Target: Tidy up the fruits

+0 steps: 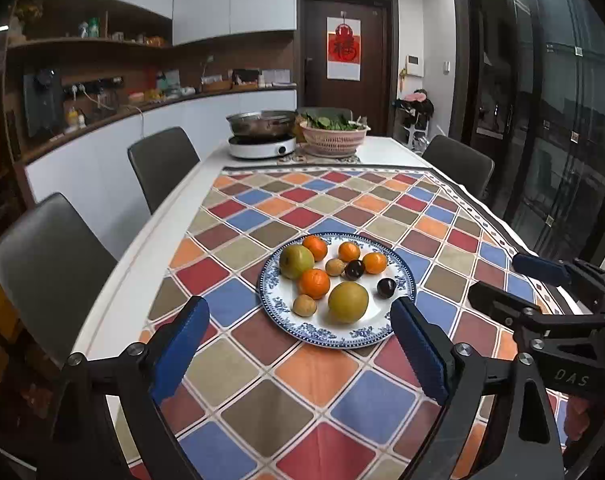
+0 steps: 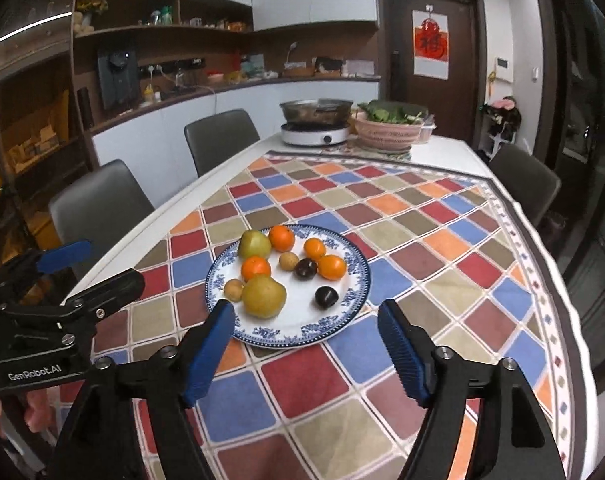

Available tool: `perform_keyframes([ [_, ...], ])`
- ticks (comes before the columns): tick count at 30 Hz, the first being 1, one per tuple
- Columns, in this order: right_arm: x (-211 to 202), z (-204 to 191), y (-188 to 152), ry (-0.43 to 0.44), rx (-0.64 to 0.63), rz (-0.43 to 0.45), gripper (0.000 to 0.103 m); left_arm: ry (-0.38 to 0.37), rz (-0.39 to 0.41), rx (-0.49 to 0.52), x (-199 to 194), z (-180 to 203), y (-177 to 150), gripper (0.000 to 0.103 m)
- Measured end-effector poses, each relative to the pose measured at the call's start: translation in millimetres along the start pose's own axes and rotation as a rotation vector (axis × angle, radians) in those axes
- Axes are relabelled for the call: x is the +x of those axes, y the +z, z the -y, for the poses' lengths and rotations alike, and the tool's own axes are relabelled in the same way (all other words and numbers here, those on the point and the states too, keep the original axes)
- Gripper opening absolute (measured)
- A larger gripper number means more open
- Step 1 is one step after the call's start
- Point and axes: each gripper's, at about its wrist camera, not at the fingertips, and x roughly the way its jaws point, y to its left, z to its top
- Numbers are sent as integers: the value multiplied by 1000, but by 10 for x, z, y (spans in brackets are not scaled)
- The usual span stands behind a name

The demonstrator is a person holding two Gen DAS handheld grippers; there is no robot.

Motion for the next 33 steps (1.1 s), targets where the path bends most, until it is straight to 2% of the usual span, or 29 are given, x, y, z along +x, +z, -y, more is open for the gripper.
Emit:
perform_keyframes([
  [7,-473,-75,-106,-39,-21,53,77,27,55,-15,-443,48,-51,101],
  [17,-971,-113,-296,-74,-30,93,80,47,108,43,-962,196,-236,103],
  [28,-1301,-132,-476,-81,-10,119,80,59,131,31,-1239,253,-387,103],
  [33,-1407,-148,-503,-73,-6,136,80,39,133,24,-1307,260,-408,103],
])
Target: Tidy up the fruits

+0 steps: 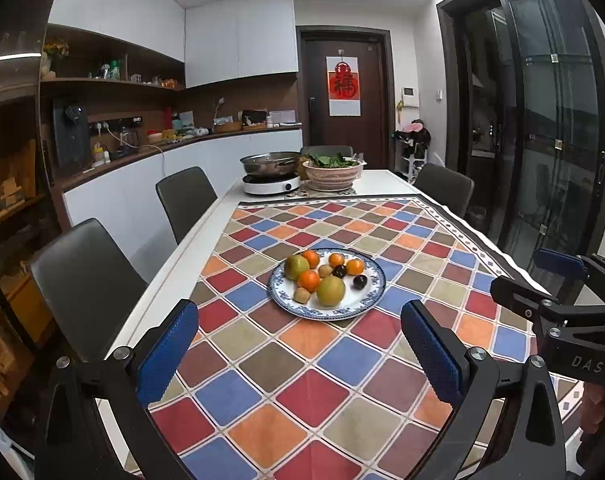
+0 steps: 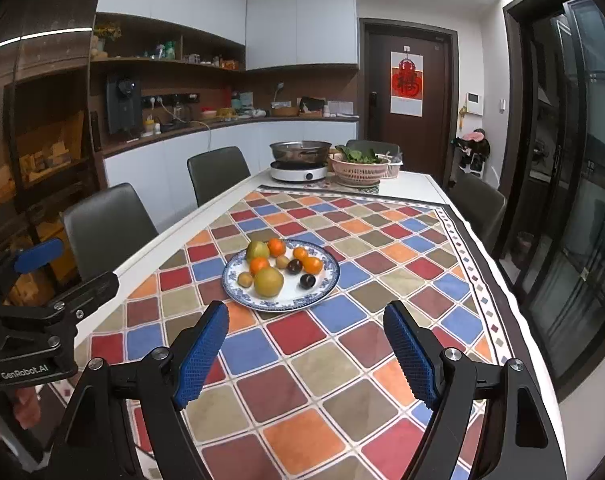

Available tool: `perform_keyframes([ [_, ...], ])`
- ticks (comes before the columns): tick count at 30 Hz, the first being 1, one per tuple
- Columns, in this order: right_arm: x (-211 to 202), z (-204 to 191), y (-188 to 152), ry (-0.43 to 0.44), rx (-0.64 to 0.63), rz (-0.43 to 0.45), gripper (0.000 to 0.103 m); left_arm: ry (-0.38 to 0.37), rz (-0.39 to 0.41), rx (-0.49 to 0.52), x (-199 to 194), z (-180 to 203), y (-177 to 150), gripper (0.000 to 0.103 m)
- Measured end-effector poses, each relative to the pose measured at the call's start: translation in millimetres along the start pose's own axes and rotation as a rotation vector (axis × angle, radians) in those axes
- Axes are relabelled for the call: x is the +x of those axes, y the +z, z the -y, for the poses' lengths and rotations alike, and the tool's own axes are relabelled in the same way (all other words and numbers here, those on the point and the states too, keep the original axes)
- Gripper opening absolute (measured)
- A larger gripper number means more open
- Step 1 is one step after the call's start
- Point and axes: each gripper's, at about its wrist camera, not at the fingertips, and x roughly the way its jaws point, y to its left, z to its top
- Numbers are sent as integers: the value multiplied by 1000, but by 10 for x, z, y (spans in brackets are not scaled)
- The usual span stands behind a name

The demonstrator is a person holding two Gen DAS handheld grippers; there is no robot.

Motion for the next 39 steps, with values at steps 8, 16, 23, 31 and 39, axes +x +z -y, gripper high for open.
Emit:
perform_keyframes([
  [8,-68,-21,-32,7,-6,11,80,-6,7,2,-58,29,-33,103],
  [16,-87,-8,-45,8,0,7,80,2,17,11,-79,41,-23,103],
  [23,-88,-8,-46,2,-3,6,80,-2,19,9,-87,34,-27,103],
  [31,-87,3,-44,8,-1,0,80,-8,35,21,-137,20,-50,103],
  [39,-61,-1,-77,13,2,-16,80,-3,37,13,-159,5,-52,103],
])
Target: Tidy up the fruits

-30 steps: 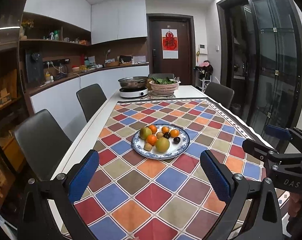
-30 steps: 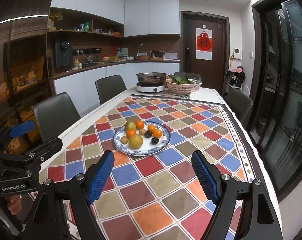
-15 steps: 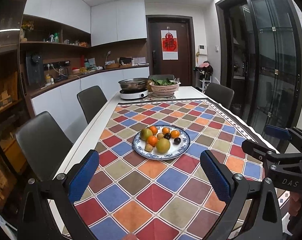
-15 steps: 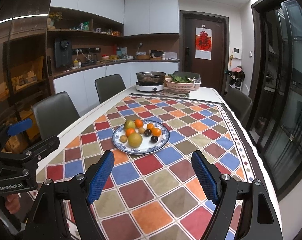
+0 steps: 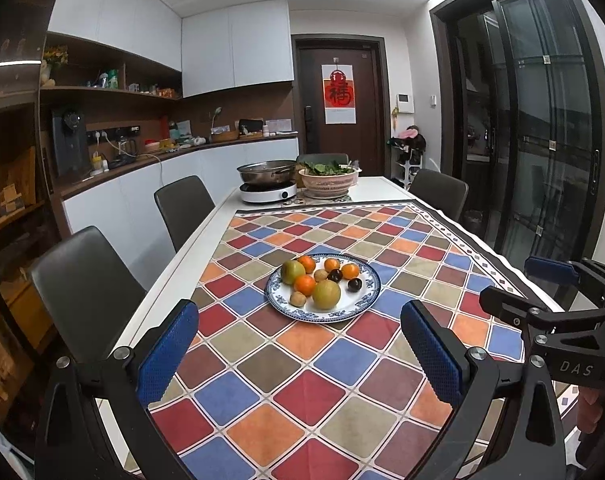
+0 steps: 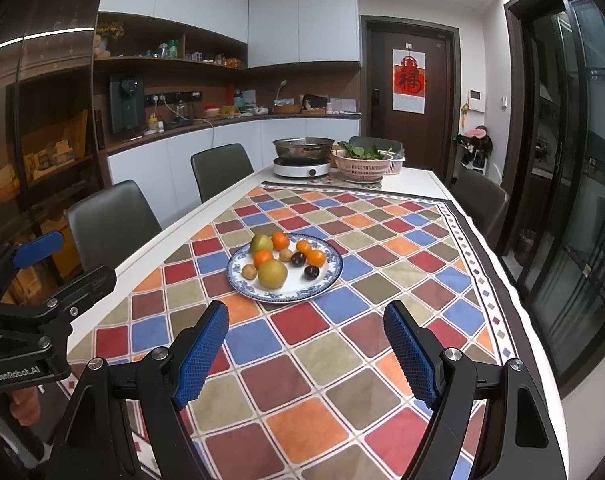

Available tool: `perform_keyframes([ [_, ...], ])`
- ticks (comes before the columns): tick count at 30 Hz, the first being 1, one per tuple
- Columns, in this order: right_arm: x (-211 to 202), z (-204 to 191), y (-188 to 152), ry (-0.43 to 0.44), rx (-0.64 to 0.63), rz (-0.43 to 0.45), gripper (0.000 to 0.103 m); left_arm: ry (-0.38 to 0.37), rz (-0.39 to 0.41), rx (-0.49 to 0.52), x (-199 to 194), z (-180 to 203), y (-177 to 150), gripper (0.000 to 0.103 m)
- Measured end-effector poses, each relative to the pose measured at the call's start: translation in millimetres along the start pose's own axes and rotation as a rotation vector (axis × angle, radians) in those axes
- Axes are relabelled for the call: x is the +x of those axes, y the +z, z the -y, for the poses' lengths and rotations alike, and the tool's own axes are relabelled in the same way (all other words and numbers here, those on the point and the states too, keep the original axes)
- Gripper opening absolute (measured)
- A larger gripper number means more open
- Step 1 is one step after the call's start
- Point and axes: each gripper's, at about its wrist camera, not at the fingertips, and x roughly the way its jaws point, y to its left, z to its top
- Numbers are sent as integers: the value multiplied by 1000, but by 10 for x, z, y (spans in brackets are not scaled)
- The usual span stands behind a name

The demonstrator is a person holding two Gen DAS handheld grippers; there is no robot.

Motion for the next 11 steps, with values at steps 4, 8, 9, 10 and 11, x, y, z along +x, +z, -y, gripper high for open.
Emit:
perform_keyframes([
  [4,14,-16,-5,3,-5,-4,80,8,4,-1,-4,-17,1,103],
  [8,19,-19,-18,2,-2,-7,80,7,-2,-1,5,-24,-7,103],
  [9,24,-21,-21,3,-2,-9,80,7,-5,-2,9,-18,-9,103],
  [10,28,-23,-28,4,-1,-11,80,8,-7,-3,12,-16,-12,103],
  [11,30,-24,-32,4,-1,-12,80,5,-9,-3,18,-17,-14,103],
])
